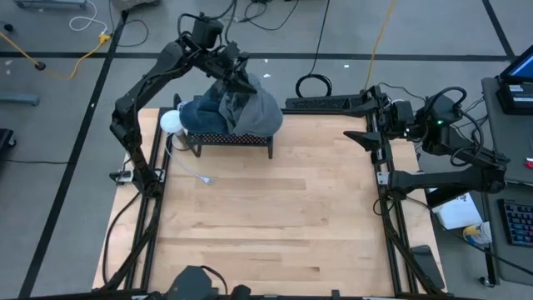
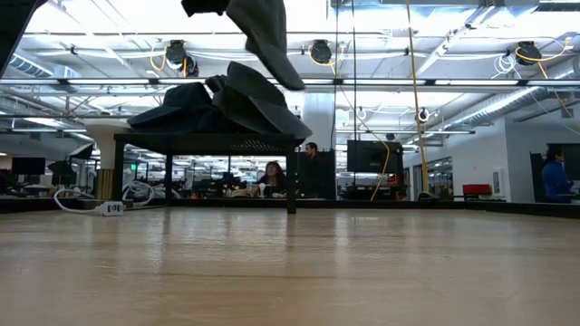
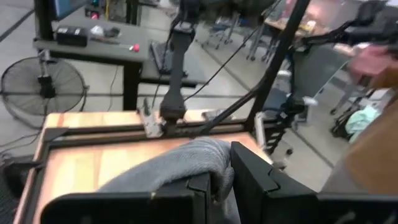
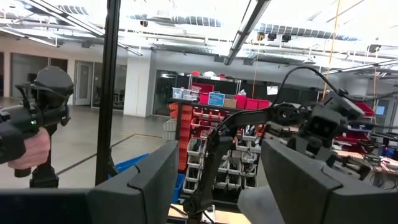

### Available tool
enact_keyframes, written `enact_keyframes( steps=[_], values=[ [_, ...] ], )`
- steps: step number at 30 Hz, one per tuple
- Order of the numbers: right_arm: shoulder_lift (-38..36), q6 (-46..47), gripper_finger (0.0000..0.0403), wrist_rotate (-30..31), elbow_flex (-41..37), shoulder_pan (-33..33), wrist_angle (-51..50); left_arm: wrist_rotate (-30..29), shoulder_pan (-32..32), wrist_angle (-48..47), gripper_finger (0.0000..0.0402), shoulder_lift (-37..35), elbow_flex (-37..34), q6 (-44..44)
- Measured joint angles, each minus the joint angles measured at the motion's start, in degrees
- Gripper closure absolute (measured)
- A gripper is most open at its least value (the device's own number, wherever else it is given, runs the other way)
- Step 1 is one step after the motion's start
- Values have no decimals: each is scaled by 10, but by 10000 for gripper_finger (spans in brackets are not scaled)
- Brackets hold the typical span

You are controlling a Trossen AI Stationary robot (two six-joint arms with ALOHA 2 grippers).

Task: Pick & Place hat
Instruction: Stack the gray cap on the other gray cap on the shelf

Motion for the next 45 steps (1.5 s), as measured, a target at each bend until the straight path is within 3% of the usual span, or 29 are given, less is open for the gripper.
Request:
enact_keyframes(
  steps=[9, 21, 30, 37, 45],
  values=[
    [0, 0, 181, 0, 0, 0, 0, -57, 26, -31, 362, 0, -39, 36],
    [6, 0, 181, -1, 0, 0, 5, -322, 34, -179, 362, 0, -51, 101],
    [32, 21, 181, 1, -18, 0, -4, -423, 28, -224, 362, 0, -93, 107],
    [55, 16, 181, 1, -46, 0, 14, -535, 10, -220, 361, 0, -143, 82],
    [59, 10, 181, 0, -51, 0, 19, -555, 5, -220, 273, 0, -130, 33]
  ],
)
